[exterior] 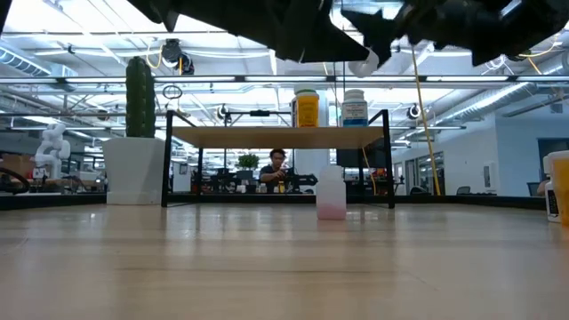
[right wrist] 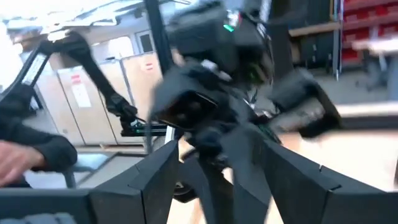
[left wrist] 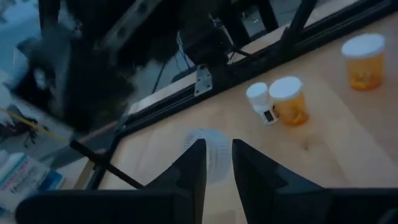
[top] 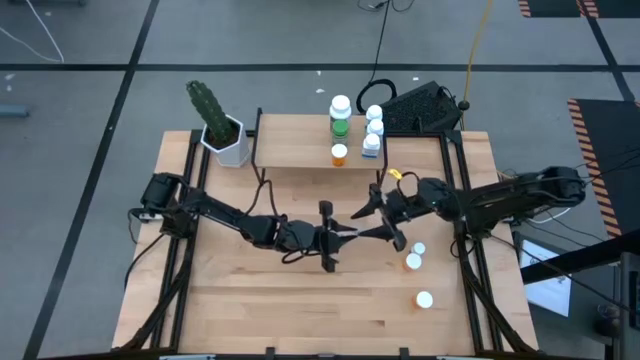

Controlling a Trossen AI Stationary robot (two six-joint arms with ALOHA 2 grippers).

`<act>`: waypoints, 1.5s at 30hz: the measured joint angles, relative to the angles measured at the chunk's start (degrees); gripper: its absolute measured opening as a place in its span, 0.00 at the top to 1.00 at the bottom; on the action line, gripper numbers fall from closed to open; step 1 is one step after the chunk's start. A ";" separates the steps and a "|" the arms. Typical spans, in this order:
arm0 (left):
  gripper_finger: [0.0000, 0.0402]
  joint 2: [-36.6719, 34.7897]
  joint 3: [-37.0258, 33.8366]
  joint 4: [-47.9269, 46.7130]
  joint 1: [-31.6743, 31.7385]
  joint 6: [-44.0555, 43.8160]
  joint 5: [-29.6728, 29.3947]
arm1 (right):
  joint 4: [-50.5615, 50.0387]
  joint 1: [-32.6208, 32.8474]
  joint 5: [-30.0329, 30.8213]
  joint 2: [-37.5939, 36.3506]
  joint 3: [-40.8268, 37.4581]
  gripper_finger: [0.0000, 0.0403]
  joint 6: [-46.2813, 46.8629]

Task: Pick and place medicine bottles onto shelf by color
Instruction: Close the lid on the transparent capsule bottle

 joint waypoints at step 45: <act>0.79 -16.01 0.04 -57.86 -15.36 -56.28 9.88 | 1.40 22.19 35.42 12.11 3.89 0.44 -26.83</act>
